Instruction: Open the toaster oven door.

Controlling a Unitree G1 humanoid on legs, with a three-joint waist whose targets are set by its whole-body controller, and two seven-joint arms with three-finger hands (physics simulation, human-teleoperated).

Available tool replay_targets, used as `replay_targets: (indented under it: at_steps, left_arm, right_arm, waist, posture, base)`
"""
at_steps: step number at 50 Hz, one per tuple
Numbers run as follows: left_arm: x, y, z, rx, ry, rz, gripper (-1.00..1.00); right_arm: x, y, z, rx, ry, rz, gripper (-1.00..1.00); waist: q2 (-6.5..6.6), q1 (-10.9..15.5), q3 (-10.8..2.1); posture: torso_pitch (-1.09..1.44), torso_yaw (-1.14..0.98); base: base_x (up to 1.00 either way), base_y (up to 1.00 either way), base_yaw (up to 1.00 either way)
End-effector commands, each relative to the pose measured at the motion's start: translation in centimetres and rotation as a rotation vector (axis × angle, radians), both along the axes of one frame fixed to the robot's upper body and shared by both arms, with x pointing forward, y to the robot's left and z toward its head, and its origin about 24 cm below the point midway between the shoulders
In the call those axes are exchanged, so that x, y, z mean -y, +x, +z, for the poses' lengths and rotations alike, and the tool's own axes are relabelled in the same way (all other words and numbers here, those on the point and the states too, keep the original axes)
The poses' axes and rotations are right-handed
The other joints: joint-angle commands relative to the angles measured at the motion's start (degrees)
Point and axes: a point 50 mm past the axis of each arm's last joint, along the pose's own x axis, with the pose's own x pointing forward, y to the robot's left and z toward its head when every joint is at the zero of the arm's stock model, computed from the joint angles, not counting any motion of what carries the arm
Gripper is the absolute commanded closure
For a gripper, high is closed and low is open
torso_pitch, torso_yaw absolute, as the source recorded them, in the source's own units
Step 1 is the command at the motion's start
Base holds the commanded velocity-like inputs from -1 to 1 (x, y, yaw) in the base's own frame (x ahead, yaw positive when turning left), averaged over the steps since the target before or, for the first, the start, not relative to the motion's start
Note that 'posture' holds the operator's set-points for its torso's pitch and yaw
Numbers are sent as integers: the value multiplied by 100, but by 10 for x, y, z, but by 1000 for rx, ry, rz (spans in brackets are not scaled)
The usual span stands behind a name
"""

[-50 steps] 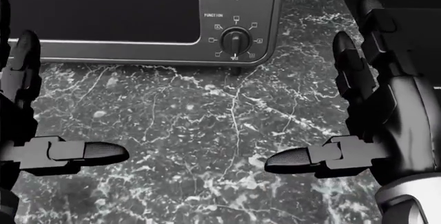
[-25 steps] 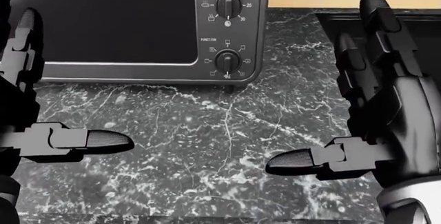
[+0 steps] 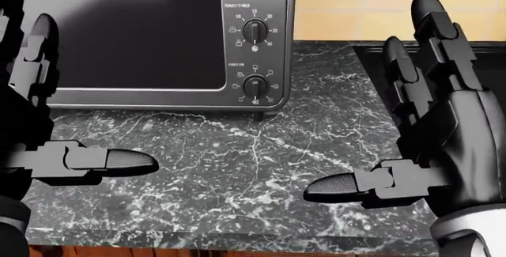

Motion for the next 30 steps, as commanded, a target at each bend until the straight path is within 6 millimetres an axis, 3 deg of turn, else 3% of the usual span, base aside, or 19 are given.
replay_targets:
  at_steps: [1, 30]
  left_arm:
    - [1, -4, 12, 73, 6, -2, -100]
    - [3, -1, 12, 74, 17, -13, -100]
  right_arm:
    - [-1, -3, 11, 72, -3, 3, -100]
    - [-1, -4, 6, 65, 0, 1, -100]
  waist:
    - [0, 3, -20]
    - [-1, 51, -713]
  posture:
    - [-40, 0]
    - [-65, 0]
  base:
    - [0, 0, 0]
    - [0, 0, 0]
